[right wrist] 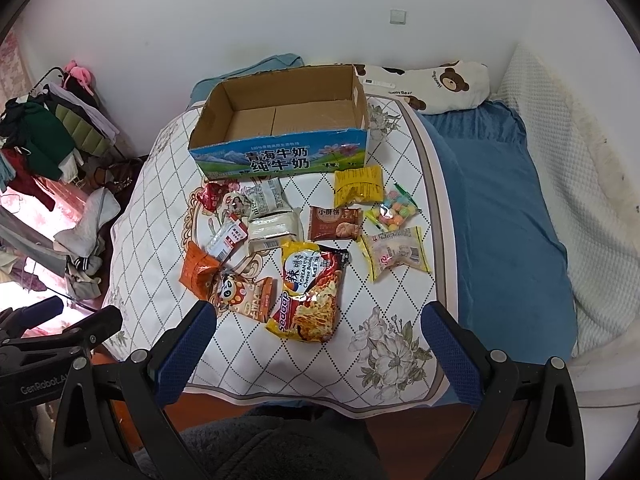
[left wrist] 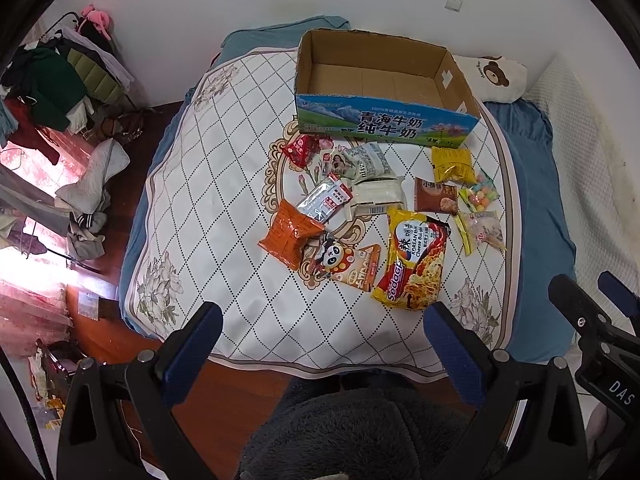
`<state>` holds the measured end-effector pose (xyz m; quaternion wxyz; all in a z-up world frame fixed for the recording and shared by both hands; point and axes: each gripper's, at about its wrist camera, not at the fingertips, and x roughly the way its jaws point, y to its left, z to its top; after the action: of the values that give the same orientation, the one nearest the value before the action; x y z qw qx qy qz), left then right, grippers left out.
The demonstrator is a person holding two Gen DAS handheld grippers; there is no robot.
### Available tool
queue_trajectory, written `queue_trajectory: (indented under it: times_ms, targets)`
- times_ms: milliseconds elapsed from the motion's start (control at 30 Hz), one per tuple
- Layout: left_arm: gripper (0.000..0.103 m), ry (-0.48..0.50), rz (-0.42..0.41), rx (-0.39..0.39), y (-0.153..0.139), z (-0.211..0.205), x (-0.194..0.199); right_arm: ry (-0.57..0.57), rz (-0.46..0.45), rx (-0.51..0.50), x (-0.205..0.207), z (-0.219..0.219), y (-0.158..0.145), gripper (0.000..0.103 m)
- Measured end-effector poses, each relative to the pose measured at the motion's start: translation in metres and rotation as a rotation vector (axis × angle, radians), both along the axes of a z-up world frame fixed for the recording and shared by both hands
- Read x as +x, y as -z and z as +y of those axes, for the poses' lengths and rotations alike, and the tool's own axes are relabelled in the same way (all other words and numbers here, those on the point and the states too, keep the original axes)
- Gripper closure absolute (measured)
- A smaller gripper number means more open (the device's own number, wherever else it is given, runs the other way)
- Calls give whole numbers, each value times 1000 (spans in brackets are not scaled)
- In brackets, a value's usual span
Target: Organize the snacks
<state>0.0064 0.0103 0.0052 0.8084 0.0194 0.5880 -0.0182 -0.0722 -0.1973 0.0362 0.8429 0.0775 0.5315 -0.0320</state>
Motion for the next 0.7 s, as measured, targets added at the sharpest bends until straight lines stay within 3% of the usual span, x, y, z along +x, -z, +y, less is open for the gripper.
queue_trajectory:
  times_ms: [700]
  targets:
    - [0,1,3,-1,-1,-1,1,-4,0,5,3,-2,-3,0]
